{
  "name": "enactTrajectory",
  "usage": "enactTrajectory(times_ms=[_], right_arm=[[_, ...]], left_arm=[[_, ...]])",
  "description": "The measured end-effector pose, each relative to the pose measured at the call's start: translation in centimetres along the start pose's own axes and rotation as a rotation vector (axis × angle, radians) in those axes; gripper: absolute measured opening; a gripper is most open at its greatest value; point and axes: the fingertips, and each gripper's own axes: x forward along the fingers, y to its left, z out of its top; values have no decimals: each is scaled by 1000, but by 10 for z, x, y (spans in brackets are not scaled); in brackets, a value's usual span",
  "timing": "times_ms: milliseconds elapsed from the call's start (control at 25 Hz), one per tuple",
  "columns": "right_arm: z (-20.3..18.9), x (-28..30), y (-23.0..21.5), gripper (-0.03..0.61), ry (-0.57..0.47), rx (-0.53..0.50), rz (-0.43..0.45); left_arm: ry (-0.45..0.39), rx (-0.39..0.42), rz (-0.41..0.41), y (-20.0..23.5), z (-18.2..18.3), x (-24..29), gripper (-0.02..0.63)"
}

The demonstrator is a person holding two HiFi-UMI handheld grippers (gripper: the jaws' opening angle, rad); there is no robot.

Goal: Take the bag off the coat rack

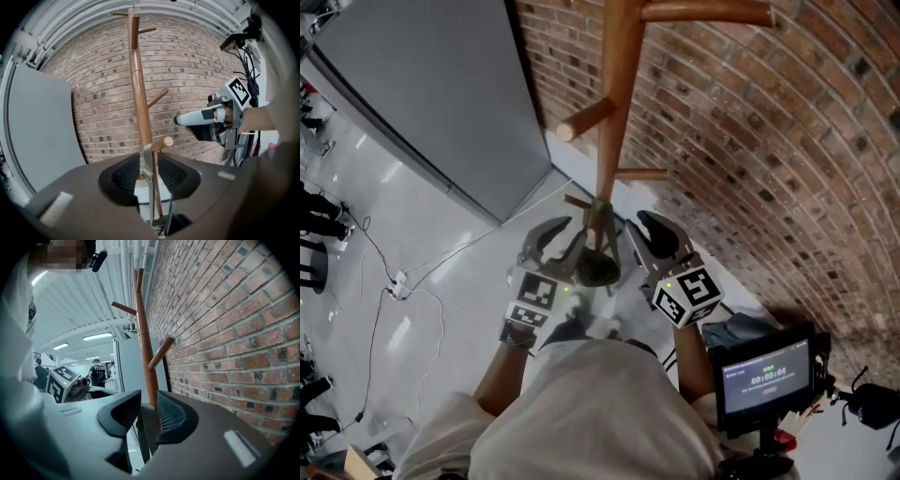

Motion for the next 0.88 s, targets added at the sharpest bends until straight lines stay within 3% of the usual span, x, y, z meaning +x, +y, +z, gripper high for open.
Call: enactTrajectory(times_ms=[320,880], right_arm=[[-37,20,-10,121,69,-36,-7],[-88,44,-1,178,185,-75,20]], left_arm=[[39,-13,-89,-5,-26,28,141],[68,-13,-129,-13,-60,55,147]])
